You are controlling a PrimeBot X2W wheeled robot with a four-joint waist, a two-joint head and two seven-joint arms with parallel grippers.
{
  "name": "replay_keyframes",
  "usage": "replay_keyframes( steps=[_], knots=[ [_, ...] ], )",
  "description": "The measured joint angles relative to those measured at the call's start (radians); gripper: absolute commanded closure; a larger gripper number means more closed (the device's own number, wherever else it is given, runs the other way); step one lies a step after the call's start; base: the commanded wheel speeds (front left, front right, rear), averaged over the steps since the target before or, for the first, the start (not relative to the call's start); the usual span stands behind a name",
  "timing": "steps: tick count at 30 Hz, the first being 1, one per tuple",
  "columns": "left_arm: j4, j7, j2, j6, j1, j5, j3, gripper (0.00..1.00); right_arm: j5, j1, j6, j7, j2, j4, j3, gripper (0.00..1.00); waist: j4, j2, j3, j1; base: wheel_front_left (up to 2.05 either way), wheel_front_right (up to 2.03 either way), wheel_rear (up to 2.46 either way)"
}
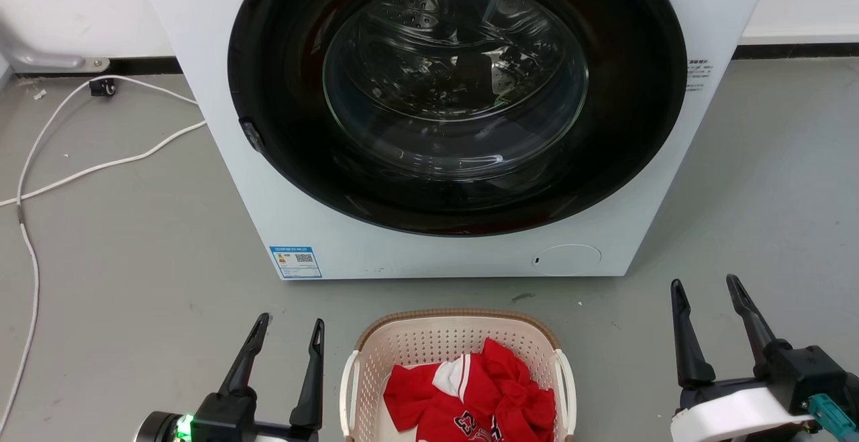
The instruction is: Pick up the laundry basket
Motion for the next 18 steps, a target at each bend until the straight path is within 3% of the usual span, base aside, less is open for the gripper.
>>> replay_keyframes(
  steps=[18],
  knots=[
    [0.051, 0.000, -0.020, -0.035, -0.013, -0.012, 0.039, 0.00, 0.036, -0.025, 0.000, 0.000, 0.000, 0.035, 0.013, 0.00, -0.003, 0.0000, 0.070, 0.0000, 0.00, 0.00, 0.00]
  ],
)
